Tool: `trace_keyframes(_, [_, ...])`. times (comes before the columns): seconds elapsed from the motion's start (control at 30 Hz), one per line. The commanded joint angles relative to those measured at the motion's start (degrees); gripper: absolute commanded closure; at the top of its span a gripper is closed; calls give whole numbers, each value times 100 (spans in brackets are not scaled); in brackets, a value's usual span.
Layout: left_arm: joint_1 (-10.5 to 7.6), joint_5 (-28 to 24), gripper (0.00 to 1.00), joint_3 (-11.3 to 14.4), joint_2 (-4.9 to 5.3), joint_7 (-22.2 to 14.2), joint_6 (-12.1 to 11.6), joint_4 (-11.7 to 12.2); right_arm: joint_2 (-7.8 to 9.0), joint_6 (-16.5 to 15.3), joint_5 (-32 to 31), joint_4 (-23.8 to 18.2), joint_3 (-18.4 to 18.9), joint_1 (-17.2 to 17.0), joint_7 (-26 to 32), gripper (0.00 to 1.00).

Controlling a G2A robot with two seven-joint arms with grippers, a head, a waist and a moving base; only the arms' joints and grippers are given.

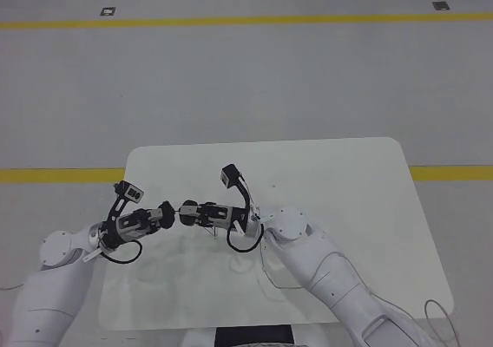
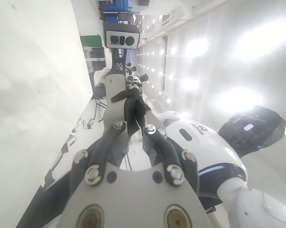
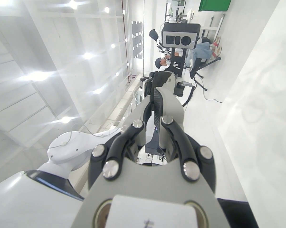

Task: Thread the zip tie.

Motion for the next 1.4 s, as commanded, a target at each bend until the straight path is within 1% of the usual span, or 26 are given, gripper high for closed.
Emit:
trace_keyframes(0.0, [3,6,84,4,0,0,0,-5,1,0,1,-1,0,-1,-3,100])
trace_keyframes(0.07, [7,14,78,9,-1,0,0,-11,1,0,2,-1,-1,-1,-7,100])
trace_keyframes(0.13, [9,19,78,12,0,0,0,-16,1,0,4,-2,0,-2,-13,100])
trace_keyframes(0.43, [13,4,100,16,3,0,0,-21,2,0,10,36,-18,13,-9,100])
trace_keyframes(0.67, [-5,35,100,30,0,0,0,14,1,0,23,62,-43,31,-13,100])
trace_keyframes(1.0, [-5,115,100,44,-5,0,0,-5,4,0,52,61,-46,35,-25,100])
trace_keyframes(1.13, [-9,43,100,31,-12,0,0,24,6,0,75,74,-41,31,-41,100])
trace_keyframes(1.2, [-18,21,100,19,-15,0,0,35,5,0,110,97,-40,33,-53,51])
trace_keyframes(1.23, [-22,5,100,7,-17,0,0,43,4,0,120,107,-41,37,-63,15])
trace_keyframes(1.27, [-24,-8,100,-5,-18,0,0,44,4,0,129,116,-39,40,-73,0])
trace_keyframes(1.37, [-24,-33,100,-42,-23,0,0,43,7,0,147,151,-31,49,-95,0])
